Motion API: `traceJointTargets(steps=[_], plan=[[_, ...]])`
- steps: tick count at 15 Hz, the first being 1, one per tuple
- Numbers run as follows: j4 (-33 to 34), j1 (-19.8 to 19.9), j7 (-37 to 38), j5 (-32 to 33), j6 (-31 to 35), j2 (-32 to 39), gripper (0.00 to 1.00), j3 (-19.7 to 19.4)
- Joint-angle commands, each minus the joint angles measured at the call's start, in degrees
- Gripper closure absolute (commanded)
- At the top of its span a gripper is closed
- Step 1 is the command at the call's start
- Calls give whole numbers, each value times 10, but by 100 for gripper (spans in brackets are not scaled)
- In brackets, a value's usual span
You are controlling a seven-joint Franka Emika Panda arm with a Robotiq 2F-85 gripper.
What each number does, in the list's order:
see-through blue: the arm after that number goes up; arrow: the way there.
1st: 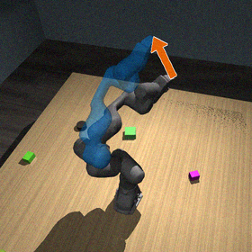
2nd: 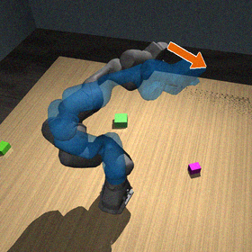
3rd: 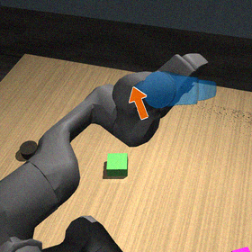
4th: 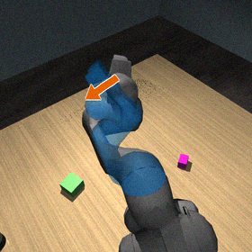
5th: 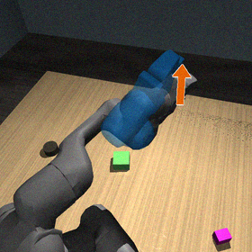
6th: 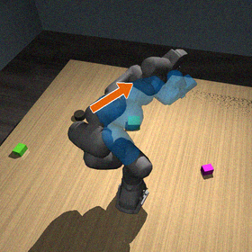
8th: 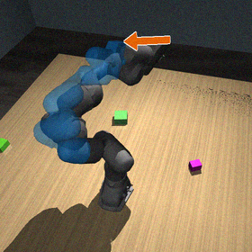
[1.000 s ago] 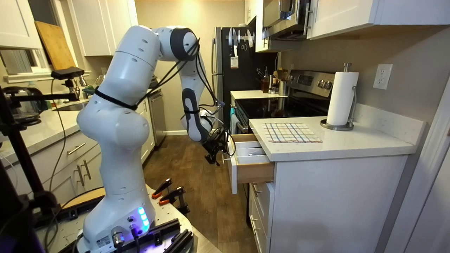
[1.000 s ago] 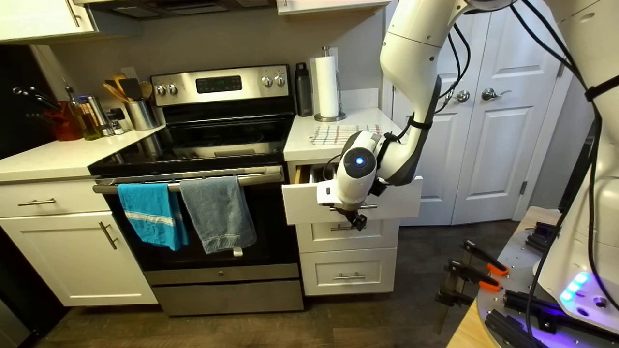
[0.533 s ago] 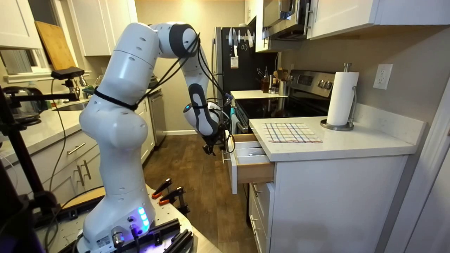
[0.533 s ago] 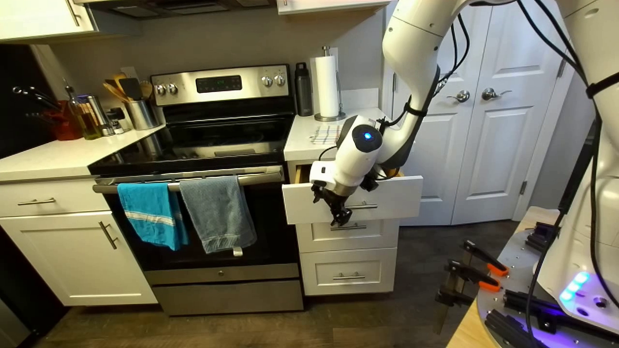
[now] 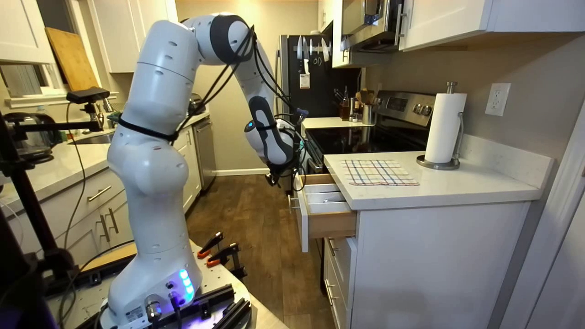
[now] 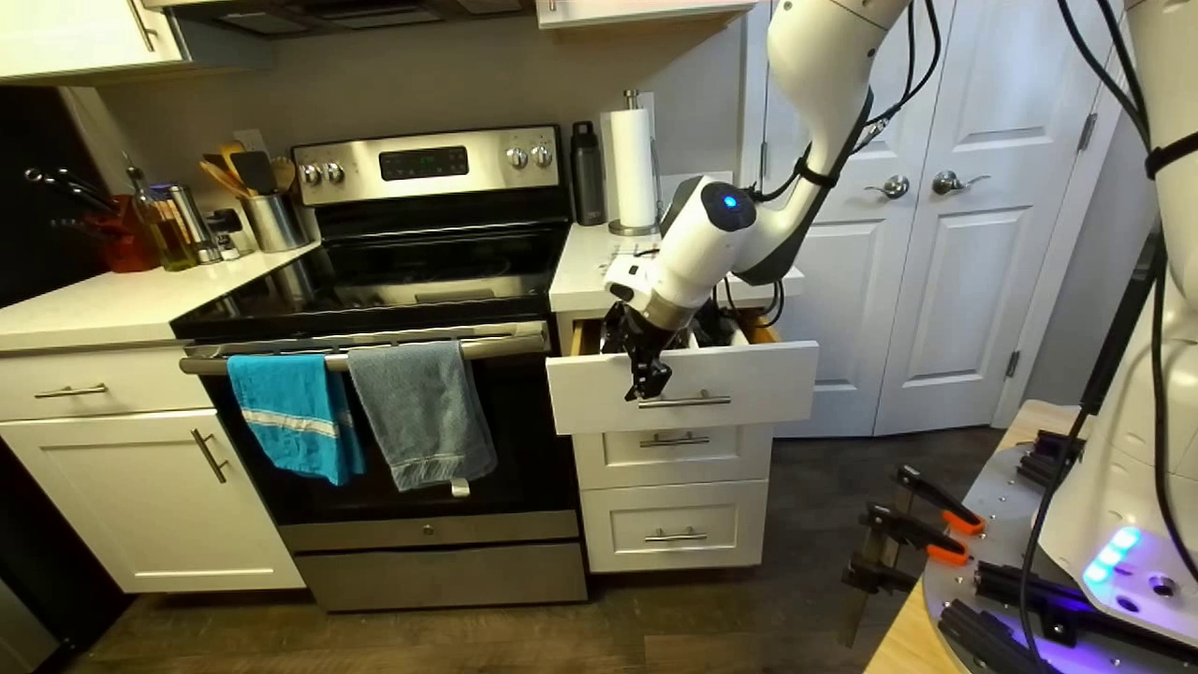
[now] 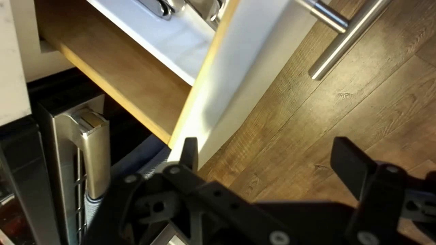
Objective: Open the first top drawer
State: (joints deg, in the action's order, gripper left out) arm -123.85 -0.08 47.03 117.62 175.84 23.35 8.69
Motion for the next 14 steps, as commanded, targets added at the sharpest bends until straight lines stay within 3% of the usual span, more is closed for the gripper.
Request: traceJointTargets(steps=[1, 4, 8, 9, 14], plan=[[-21, 38, 48, 5, 53, -45, 0, 5], [-20, 53, 54, -18, 84, -47, 0, -9], [-29, 42, 38, -78, 81, -26, 0, -51], [-13, 45, 40, -52, 74, -24, 0, -36], [-11, 43, 40, -55, 74, -20, 0, -37]])
